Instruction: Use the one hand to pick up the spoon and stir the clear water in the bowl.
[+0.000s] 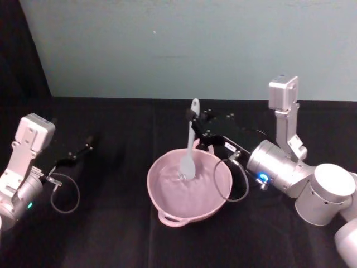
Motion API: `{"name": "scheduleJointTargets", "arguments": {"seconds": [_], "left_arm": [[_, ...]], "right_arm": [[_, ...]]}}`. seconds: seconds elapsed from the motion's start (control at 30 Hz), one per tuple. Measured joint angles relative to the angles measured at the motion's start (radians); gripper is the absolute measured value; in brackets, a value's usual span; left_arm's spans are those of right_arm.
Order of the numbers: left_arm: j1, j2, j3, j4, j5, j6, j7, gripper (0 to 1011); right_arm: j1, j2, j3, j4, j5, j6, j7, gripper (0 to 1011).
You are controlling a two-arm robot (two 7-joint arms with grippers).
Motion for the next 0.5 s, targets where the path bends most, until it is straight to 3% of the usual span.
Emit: {"name": "scheduleJointTargets", "arguments": {"seconds": [0.5], "left_arm": [[0.0,0.0,0.0,0.0,0.0,0.0,0.0,1005]], "right_arm": [[-0.069,0.054,0.046,-0.098,-0.041,-0.002,-0.017,114]]}}
